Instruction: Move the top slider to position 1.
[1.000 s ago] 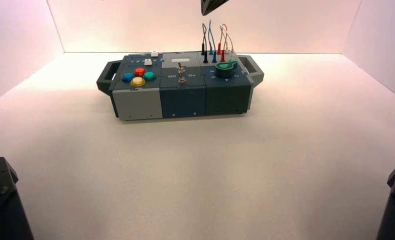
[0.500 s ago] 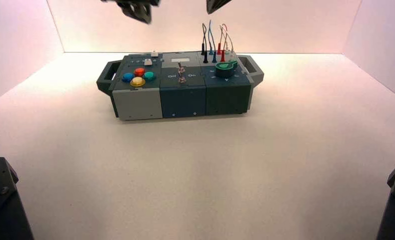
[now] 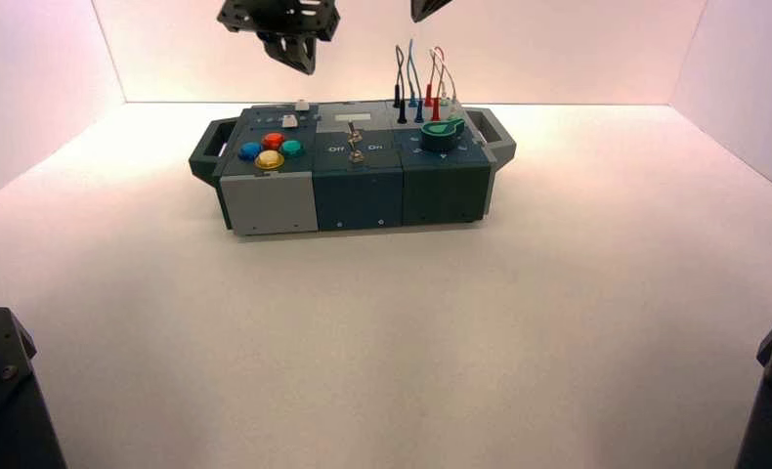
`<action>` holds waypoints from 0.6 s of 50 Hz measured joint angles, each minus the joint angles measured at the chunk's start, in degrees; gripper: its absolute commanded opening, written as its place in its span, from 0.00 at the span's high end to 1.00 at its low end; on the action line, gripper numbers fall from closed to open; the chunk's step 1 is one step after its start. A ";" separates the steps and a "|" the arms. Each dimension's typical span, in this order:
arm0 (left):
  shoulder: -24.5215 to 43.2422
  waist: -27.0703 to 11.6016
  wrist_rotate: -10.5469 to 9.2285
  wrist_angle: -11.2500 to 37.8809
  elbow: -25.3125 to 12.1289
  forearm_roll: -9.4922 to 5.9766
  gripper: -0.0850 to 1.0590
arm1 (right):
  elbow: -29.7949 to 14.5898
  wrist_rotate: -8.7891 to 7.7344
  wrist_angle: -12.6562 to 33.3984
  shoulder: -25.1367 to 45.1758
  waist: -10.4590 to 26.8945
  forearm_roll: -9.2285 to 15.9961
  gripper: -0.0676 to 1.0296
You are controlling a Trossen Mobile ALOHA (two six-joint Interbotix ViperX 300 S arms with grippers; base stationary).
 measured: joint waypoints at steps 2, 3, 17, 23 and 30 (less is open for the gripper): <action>0.18 -0.09 0.00 0.26 -0.26 0.00 0.95 | 0.00 0.00 0.00 0.00 0.00 0.00 0.96; 0.62 -0.44 0.00 0.62 -0.70 0.00 0.95 | 0.09 0.00 0.00 0.00 0.00 0.00 0.96; 2.46 -1.23 0.00 2.99 -2.02 0.00 0.95 | 0.53 -0.09 0.00 0.00 -0.09 -0.09 0.96; 2.55 -1.23 0.00 3.78 -2.02 0.00 0.95 | 0.70 -0.09 0.00 0.09 -0.18 -0.09 0.96; 2.55 -1.23 0.00 4.48 -2.02 0.00 0.95 | 0.70 -0.09 0.00 0.00 -0.18 -0.18 0.96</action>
